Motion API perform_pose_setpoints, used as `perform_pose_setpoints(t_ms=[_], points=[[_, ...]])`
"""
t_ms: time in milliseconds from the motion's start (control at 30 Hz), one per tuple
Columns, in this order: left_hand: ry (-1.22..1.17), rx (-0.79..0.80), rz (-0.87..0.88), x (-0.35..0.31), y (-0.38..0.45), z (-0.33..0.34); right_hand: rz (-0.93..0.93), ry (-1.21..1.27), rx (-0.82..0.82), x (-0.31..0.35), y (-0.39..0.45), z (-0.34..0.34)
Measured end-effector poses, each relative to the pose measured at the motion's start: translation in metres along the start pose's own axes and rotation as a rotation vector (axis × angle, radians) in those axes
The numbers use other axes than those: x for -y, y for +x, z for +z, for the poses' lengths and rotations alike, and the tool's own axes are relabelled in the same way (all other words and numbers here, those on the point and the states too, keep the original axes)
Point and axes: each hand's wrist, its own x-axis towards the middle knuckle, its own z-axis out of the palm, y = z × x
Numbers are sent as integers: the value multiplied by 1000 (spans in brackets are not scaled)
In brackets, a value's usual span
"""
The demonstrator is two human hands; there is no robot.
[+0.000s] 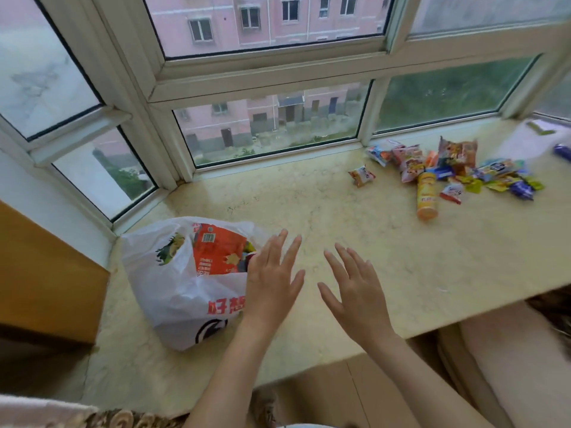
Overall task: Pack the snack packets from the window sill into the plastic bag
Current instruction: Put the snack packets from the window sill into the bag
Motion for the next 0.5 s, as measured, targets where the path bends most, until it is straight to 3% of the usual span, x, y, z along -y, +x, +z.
perform_pose_setpoints(t_ms=[267, 500], points=[[-53, 60, 130, -153, -19, 32, 197, -29, -19, -122, -88, -64], [-49, 116, 213, -230, -13, 56, 325, -77, -34, -199, -125, -101]])
